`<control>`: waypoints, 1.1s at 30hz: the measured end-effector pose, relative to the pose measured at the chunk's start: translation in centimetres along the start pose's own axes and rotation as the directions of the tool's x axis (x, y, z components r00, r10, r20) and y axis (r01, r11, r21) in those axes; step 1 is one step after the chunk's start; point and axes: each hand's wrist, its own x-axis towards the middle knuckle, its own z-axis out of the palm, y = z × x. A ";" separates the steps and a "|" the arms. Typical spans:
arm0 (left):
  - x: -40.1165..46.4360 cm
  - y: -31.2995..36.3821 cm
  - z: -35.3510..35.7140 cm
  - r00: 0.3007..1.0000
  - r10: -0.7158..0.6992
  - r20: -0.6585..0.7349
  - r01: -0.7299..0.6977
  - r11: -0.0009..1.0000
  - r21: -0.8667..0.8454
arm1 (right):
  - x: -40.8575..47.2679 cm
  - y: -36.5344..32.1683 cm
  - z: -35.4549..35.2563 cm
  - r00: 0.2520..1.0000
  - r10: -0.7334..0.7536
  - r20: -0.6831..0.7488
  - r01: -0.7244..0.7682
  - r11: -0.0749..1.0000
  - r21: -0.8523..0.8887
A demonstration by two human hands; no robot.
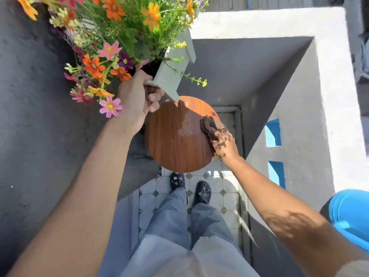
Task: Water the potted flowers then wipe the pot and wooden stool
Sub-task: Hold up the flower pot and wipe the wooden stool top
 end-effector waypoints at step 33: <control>2.3 2.3 0.1 0.999 0.041 0.003 -0.041 0.999 0.033 | -3.2 -6.8 8.4 0.914 -0.376 0.150 0.393 0.913 -0.107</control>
